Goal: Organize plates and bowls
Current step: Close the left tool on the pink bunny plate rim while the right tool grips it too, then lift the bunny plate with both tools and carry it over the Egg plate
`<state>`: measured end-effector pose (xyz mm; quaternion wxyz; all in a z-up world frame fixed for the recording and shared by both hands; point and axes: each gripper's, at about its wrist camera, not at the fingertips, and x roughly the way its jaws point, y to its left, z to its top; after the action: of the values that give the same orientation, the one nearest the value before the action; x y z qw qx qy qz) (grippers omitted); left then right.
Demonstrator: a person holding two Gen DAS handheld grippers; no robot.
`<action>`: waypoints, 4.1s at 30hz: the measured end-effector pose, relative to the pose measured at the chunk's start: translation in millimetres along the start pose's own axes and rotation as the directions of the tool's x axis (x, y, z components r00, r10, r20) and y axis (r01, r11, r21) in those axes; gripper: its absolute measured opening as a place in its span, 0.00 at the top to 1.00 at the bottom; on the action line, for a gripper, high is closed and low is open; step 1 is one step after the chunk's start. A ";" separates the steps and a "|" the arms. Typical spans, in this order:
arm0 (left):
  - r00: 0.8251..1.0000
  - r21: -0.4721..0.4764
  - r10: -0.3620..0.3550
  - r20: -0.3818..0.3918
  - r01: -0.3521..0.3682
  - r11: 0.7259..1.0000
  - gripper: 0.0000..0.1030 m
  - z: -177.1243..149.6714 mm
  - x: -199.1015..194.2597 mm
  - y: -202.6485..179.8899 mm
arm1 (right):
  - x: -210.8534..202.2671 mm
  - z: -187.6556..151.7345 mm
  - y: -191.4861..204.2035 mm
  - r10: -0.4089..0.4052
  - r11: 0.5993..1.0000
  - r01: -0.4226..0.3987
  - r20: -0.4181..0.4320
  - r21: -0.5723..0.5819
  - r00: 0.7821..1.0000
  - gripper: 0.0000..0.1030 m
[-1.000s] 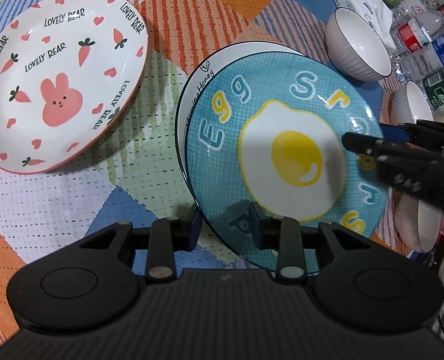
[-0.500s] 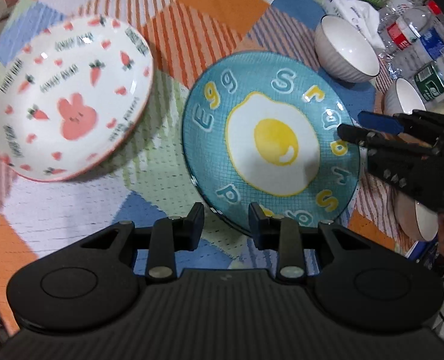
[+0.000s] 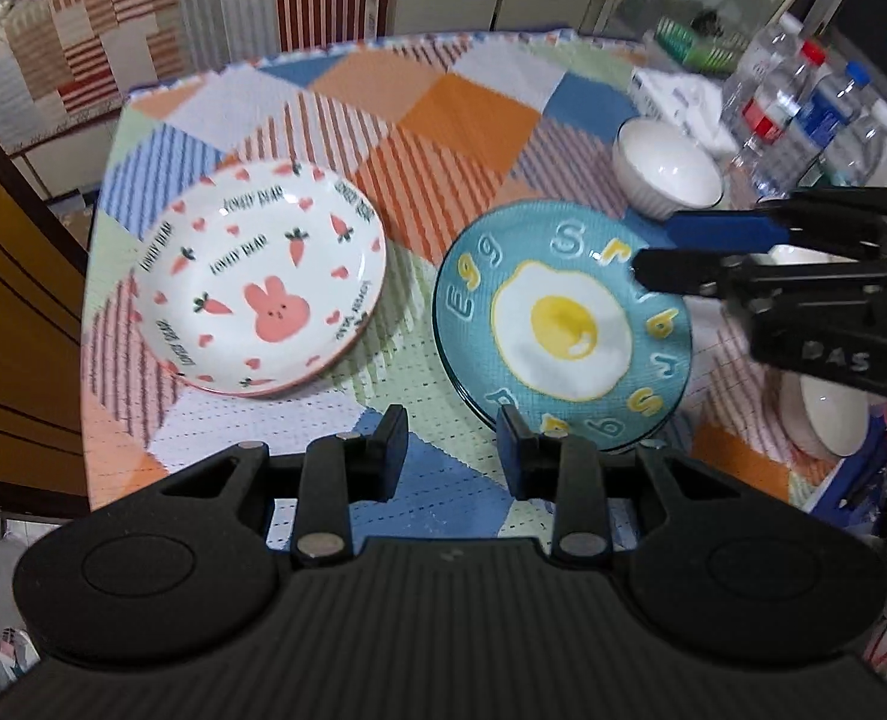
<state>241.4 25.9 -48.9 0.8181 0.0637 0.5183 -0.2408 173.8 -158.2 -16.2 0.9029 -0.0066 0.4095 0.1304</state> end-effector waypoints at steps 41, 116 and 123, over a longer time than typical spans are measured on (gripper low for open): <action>0.951 -0.200 0.289 0.112 -0.263 0.944 0.42 10.0 71.5 147.8 | 194.5 66.5 -27.8 0.289 0.926 -0.233 -0.161 0.296 0.944 0.35; 0.986 -0.091 -0.121 0.113 0.132 0.987 0.72 7.4 61.8 9.6 | 11.0 -59.8 -94.7 0.186 0.947 -0.179 0.000 0.265 0.983 0.79; 0.994 -0.063 -0.102 0.034 0.104 0.993 0.72 3.3 90.5 2.7 | 34.8 -85.4 -107.2 0.202 0.919 -0.179 -0.031 0.351 0.979 0.80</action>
<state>276.7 -2.6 -127.4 0.8141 0.0068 0.5157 -0.2668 158.6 -263.9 -108.9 0.8588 0.1880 0.4546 0.1432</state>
